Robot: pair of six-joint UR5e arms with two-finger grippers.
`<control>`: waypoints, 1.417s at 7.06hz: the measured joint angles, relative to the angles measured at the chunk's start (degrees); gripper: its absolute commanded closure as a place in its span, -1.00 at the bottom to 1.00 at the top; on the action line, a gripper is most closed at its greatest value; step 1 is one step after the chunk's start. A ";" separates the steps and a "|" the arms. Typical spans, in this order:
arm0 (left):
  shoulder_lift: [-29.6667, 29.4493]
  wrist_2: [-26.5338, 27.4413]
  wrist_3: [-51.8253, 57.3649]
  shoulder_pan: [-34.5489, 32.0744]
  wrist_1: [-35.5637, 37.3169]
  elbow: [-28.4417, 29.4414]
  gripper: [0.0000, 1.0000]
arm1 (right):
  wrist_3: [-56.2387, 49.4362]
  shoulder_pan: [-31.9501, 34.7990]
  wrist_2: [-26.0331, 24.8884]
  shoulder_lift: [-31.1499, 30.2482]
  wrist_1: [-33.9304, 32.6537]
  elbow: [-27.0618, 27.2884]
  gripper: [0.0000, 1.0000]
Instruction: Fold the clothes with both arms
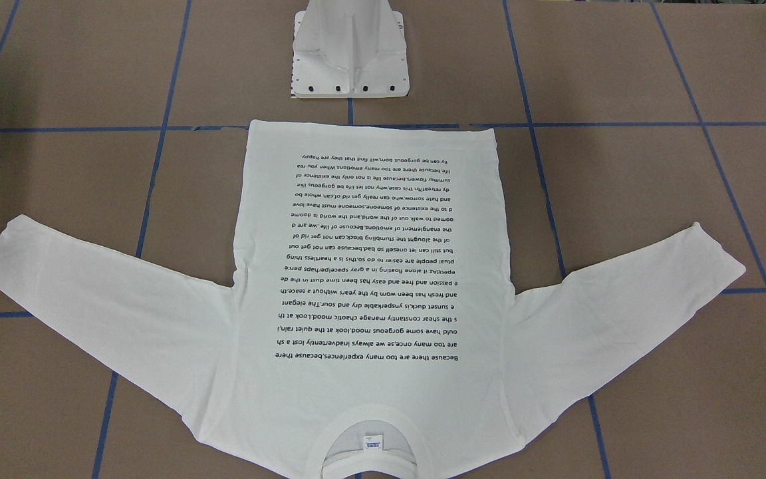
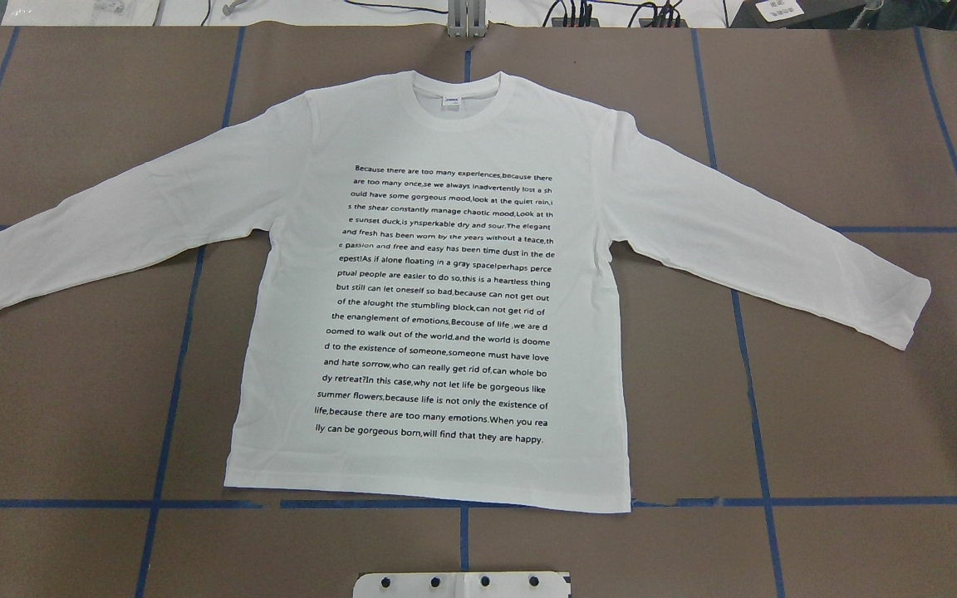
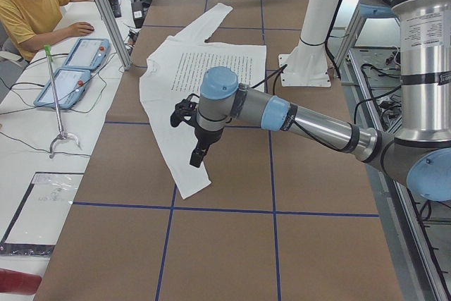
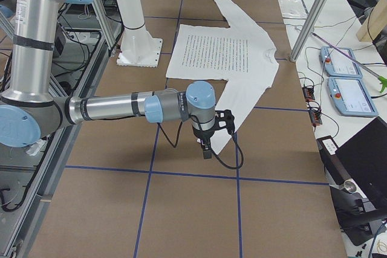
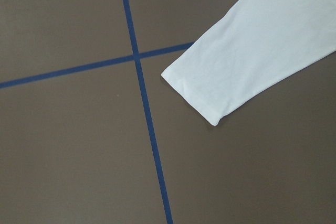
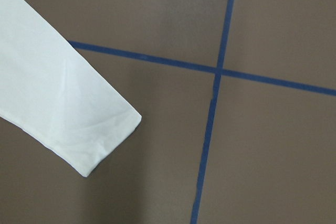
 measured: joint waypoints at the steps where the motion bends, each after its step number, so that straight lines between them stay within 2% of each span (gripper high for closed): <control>1: -1.40 0.41 -0.02 -0.06 -4.27 0.34 -1.00 | 0.11 0.00 0.08 1.61 0.99 -0.23 -1.00; 3: -2.10 0.49 0.16 -0.17 -11.17 2.49 -1.00 | 0.72 -0.09 0.18 1.44 7.78 -1.19 -1.00; 4: -1.90 0.38 0.24 -0.19 -12.74 3.08 -1.00 | 4.62 -1.44 -0.17 0.75 12.86 -1.94 -1.00; 5: -1.74 0.30 0.26 -0.21 -13.38 3.27 -1.00 | 12.62 -4.78 -1.98 0.45 17.90 -2.78 -1.00; 6: -1.67 0.27 0.27 -0.21 -13.60 3.28 -1.00 | 22.91 -9.90 -5.94 0.38 24.62 -4.39 -1.00; 8: -1.58 0.25 0.28 -0.21 -13.70 3.07 -1.00 | 39.69 -19.54 -13.88 0.68 42.99 -13.18 -0.90; 9: -1.56 0.24 0.28 -0.22 -13.71 2.96 -1.00 | 43.66 -21.92 -15.51 1.03 50.56 -18.24 -0.85; 10: -1.55 0.24 0.28 -0.22 -13.71 2.89 -1.00 | 45.50 -23.32 -16.52 1.28 54.66 -21.56 -0.84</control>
